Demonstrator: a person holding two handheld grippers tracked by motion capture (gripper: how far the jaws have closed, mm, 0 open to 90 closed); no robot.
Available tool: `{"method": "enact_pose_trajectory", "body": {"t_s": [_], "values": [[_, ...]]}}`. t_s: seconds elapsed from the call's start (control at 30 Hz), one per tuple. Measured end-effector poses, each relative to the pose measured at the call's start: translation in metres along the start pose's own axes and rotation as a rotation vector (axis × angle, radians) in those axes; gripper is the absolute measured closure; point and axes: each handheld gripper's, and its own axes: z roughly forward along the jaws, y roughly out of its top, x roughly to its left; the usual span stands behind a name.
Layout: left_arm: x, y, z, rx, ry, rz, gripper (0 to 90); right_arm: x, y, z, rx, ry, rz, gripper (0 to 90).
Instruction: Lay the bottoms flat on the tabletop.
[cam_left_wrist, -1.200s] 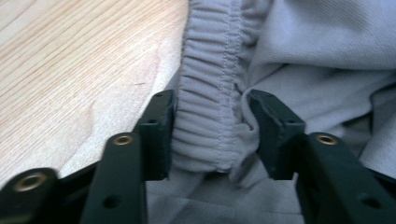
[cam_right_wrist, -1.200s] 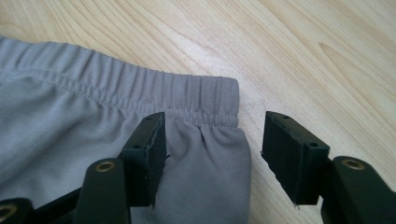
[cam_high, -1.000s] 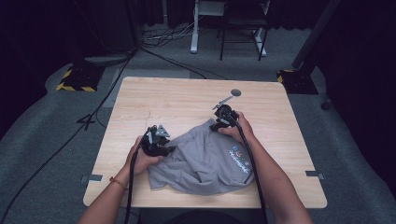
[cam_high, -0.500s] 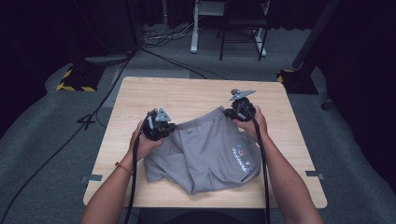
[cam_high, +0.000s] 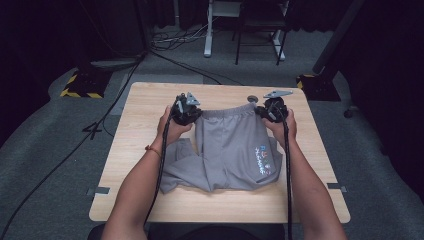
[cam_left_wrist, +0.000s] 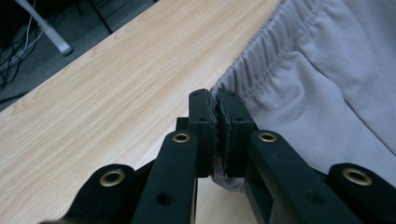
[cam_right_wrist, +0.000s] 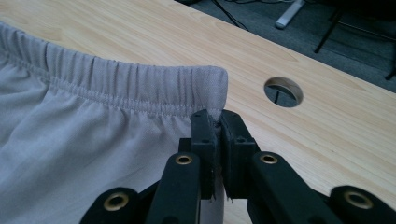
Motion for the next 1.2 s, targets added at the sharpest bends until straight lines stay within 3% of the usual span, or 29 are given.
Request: {"method": "enact_pose_trajectory", "body": {"t_s": [0.1, 0.13, 0.17, 0.27, 0.3, 0.33, 0.37, 0.4, 0.43, 0.5, 0.53, 0.6, 0.63, 0.67, 0.7, 0.83, 0.87, 1.07, 1.13, 1.2], "values": [[0.006, 0.002, 0.025, 0.022, 0.030, -0.056, 83.3, -0.004, -0.002, 0.010, 0.020, -0.028, 0.011, 85.1], [0.006, 0.002, 0.025, 0.022, 0.030, -0.056, 81.7, -0.004, -0.002, 0.010, 0.020, -0.028, 0.011, 85.1], [0.006, 0.001, 0.037, 0.059, 0.065, -0.076, 79.5, -0.008, -0.004, 0.018, 0.033, -0.045, 0.021, 85.1], [0.007, -0.003, 0.045, 0.090, 0.069, -0.081, 75.9, -0.016, -0.008, 0.028, 0.067, -0.085, 0.040, 83.4], [0.007, -0.007, 0.047, 0.129, 0.097, -0.064, 72.2, -0.019, -0.010, 0.031, 0.081, -0.093, 0.052, 80.7], [0.007, -0.007, 0.047, 0.129, 0.097, -0.064, 71.2, -0.023, -0.013, 0.032, 0.089, -0.099, 0.063, 79.0], [0.012, -0.015, 0.039, 0.127, 0.073, -0.065, 70.6, -0.026, -0.016, 0.032, 0.089, -0.105, 0.077, 73.5], [0.012, -0.015, 0.039, 0.127, 0.073, -0.065, 69.9, -0.026, -0.016, 0.032, 0.089, -0.105, 0.077, 73.5], [0.017, -0.024, 0.029, 0.130, 0.082, -0.064, 68.6, -0.033, -0.022, 0.026, 0.075, -0.088, 0.111, 59.7], [0.022, -0.037, 0.016, 0.143, 0.041, -0.066, 65.8, -0.041, -0.029, 0.018, 0.083, -0.069, 0.125, 54.4], [0.022, -0.037, 0.016, 0.143, 0.041, -0.066, 65.4, -0.041, -0.029, 0.018, 0.083, -0.069, 0.125, 54.4], [0.024, -0.058, -0.004, 0.142, 0.019, -0.059, 65.2, -0.049, -0.041, -0.003, 0.060, -0.044, 0.095, 53.3], [0.024, -0.058, -0.004, 0.142, 0.019, -0.059, 65.2, -0.049, -0.041, -0.003, 0.060, -0.044, 0.095, 53.3], [0.024, -0.068, -0.012, 0.141, 0.017, -0.048, 65.2, -0.050, -0.046, -0.008, 0.066, -0.030, 0.080, 53.4], [0.021, -0.079, -0.020, 0.156, 0.002, -0.030, 64.4, -0.051, -0.056, -0.019, 0.091, -0.026, 0.033, 53.8], [0.014, -0.094, -0.029, 0.177, -0.028, -0.005, 64.5, -0.051, -0.068, -0.026, 0.116, 0.005, 0.017, 55.4], [0.008, -0.102, -0.031, 0.193, -0.046, 0.008, 64.5, -0.048, -0.076, -0.027, 0.148, -0.003, -0.014, 56.6], [-0.003, -0.113, -0.039, 0.189, -0.037, 0.012, 67.4, -0.039, -0.093, -0.025, 0.186, 0.038, -0.037, 59.3], [-0.007, -0.117, -0.044, 0.194, 0.005, 0.040, 68.1, -0.034, -0.099, -0.024, 0.229, 0.018, -0.085, 60.5], [-0.010, -0.122, -0.051, 0.207, 0.036, 0.051, 68.7, -0.034, -0.104, -0.027, 0.245, 0.000, -0.088, 61.2]]}}
